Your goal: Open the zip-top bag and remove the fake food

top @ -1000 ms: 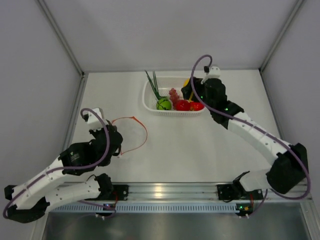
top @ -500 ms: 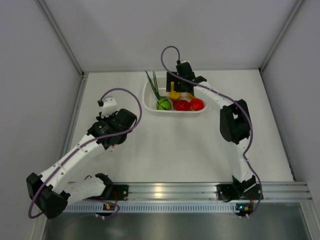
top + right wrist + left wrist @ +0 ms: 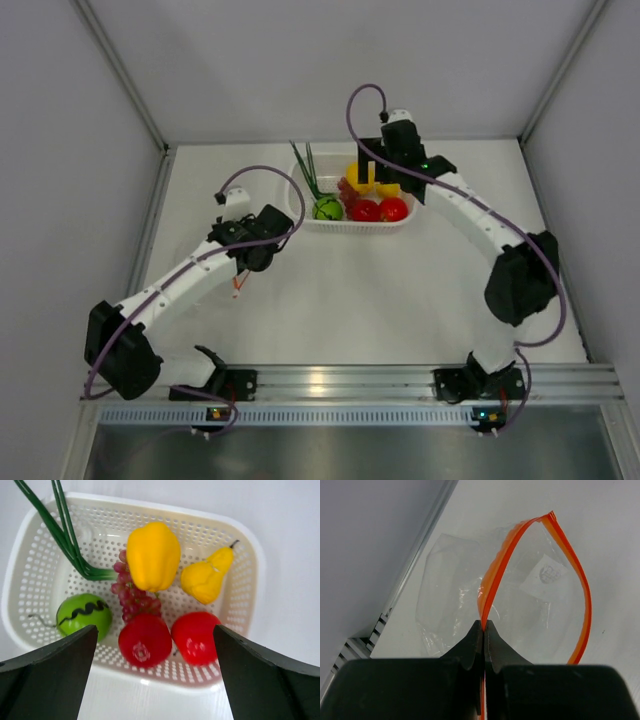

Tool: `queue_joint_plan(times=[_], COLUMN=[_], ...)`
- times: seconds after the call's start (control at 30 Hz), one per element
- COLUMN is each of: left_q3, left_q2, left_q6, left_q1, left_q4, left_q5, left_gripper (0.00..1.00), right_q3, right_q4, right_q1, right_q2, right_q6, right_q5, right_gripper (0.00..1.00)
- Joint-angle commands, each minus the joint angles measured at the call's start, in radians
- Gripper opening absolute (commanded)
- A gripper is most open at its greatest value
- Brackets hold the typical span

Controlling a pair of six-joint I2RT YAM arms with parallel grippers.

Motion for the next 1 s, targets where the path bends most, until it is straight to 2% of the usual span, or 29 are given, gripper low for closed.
queue_joint_plan(times=[0.0,0.07,0.1,0.13,0.2,0.23,0.3,0.4,0.5,0.57,0.67,0.7,0.73,0.8,0.97], left_q3=[0.059,0.071,0.077,0.082,0.094,0.099,0.106,0.113,0.109,0.105,0.100,0.099,0.094,0.083,0.057], left_q2=[0.044,0.073,0.079,0.087,0.096,0.093,0.092,0.087,0.047,-0.009,-0.109,-0.138,-0.169,-0.284,-0.451], left_q6=[-0.055,-0.073,-0.076,-0.081,-0.090,-0.095,-0.098,-0.087,-0.080,-0.080,-0.061,-0.057,-0.050,-0.012,0.086], left_q1=[-0.011,-0.038,-0.052,-0.086,-0.120,-0.155,-0.184,-0.207,-0.207,-0.209,-0.209,-0.209,-0.210,-0.210,-0.210], left_q4=[-0.001,-0.001,-0.001,-0.001,-0.002,-0.001,-0.001,-0.001,-0.002,-0.001,-0.002,-0.001,-0.001,-0.004,-0.004], left_q5=[0.020,0.026,0.026,0.032,0.043,0.048,0.054,0.081,0.104,0.126,0.155,0.166,0.175,0.192,0.210], left_gripper=[0.00,0.00,0.03,0.12,0.23,0.31,0.38,0.55,0.63,0.66,0.74,0.81,0.98,0.98,0.99], right_q3=[-0.131,-0.262,-0.301,-0.369,-0.453,-0.477,-0.544,-0.604,-0.627,-0.627,-0.624,-0.630,-0.636,-0.658,-0.685], right_q4=[0.050,0.067,0.070,0.069,0.044,0.034,0.004,-0.032,-0.094,-0.144,-0.207,-0.220,-0.232,-0.250,-0.281], right_q1=[-0.026,-0.034,-0.035,-0.034,-0.034,-0.035,-0.034,-0.034,-0.034,-0.032,-0.034,-0.032,-0.034,-0.034,-0.034], right_q2=[-0.285,-0.373,-0.454,-0.491,-0.595,-0.629,-0.729,-0.850,-0.956,-1.002,-1.086,-1.131,-1.152,-1.221,-1.341], right_q6=[-0.044,-0.041,-0.034,-0.034,-0.022,-0.022,-0.007,-0.004,-0.004,-0.008,-0.017,-0.019,-0.019,-0.016,-0.070], right_q5=[-0.009,-0.033,-0.033,-0.037,-0.033,-0.024,-0.010,-0.017,0.003,0.010,0.030,0.032,0.035,0.047,0.068], right_gripper=[0.99,1.00,0.99,0.99,0.99,0.99,0.99,0.99,0.99,0.99,1.00,0.99,0.99,0.99,0.99])
